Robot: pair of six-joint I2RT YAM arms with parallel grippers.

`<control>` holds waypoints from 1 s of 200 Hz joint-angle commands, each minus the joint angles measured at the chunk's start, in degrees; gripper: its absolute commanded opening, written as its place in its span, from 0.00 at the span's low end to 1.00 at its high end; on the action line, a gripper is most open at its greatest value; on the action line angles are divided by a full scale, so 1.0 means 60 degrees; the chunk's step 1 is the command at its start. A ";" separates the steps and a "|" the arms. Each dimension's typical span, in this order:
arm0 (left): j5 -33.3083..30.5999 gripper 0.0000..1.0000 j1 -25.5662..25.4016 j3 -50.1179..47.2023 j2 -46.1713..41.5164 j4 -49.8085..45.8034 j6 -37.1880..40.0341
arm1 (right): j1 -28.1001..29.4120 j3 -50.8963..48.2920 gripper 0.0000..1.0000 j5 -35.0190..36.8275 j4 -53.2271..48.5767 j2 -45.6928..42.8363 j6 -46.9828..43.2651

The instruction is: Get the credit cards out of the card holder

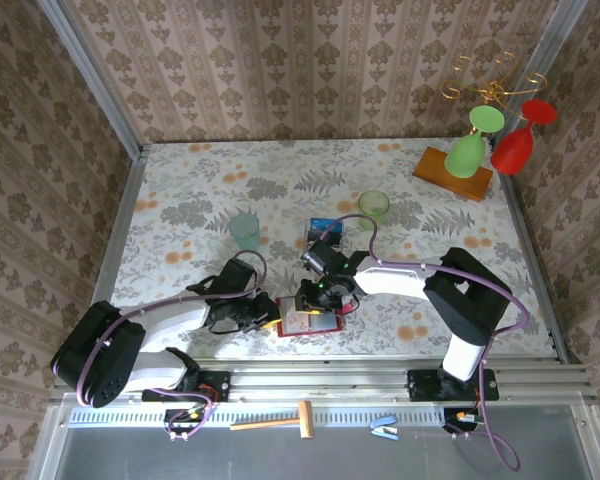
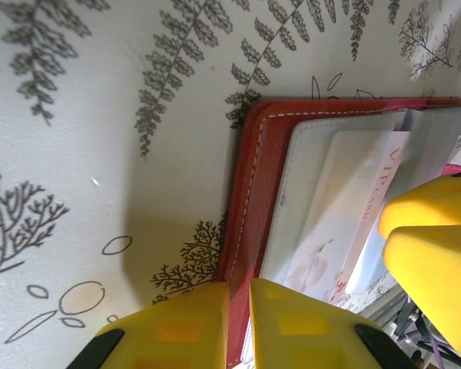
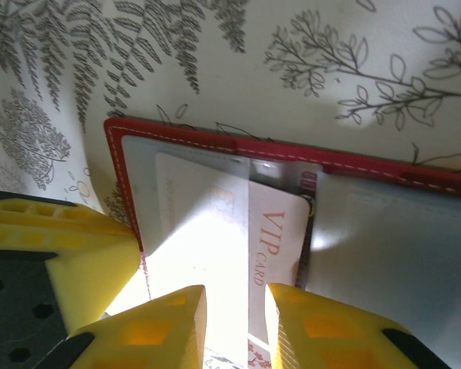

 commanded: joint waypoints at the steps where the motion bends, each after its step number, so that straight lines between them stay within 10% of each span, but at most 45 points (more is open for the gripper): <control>1: -0.0049 0.17 0.0075 0.0342 -0.0045 -0.0652 0.0310 | -0.0009 0.0268 0.29 0.0266 -0.0417 0.0114 -0.0264; 200: 0.0197 0.10 -0.0148 0.0520 0.0435 -0.0140 0.0175 | -0.0029 -0.0437 0.29 -0.0828 0.0674 0.0365 0.0306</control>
